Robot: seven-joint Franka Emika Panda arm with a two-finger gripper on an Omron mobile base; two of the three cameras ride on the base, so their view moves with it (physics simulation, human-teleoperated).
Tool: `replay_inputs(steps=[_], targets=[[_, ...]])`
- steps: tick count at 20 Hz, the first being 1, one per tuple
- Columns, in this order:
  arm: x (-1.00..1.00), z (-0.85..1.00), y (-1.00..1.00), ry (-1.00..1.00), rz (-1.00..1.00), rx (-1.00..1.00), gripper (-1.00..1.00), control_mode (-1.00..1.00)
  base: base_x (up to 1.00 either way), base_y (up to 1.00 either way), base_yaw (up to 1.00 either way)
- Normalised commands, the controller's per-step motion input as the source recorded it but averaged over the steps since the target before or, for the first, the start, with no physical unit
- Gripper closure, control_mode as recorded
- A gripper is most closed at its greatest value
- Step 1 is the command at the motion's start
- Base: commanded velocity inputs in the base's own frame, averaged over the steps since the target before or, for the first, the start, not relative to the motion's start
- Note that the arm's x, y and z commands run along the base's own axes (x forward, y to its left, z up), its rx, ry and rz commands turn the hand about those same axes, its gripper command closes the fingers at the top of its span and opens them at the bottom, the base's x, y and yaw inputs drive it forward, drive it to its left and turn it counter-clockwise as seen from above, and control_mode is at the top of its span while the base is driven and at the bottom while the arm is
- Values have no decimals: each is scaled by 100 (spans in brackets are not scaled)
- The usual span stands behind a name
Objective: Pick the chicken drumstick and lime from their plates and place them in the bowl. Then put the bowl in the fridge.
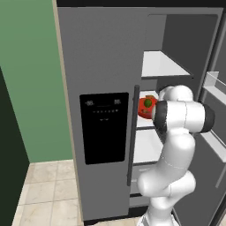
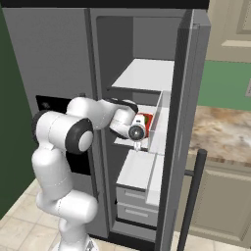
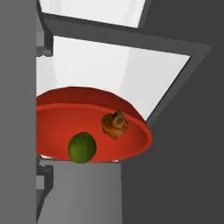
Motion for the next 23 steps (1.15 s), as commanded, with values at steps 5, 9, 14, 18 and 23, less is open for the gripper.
replay_inputs(steps=[5, 9, 14, 18, 23], targets=[[-43, 32, 0, -1, -24, -15, -100, -100, 0, 0, 0], [-40, 44, 3, 14, -14, -4, -100, -100, 0, 0, 0], [-54, 47, 0, 1, -5, -1, -100, -100, 0, 0, 0], [-41, 60, 5, 2, -1, -1, -100, -100, 0, 0, 0], [-34, 72, 1, 13, 0, 1, -100, -100, 0, 0, 0]])
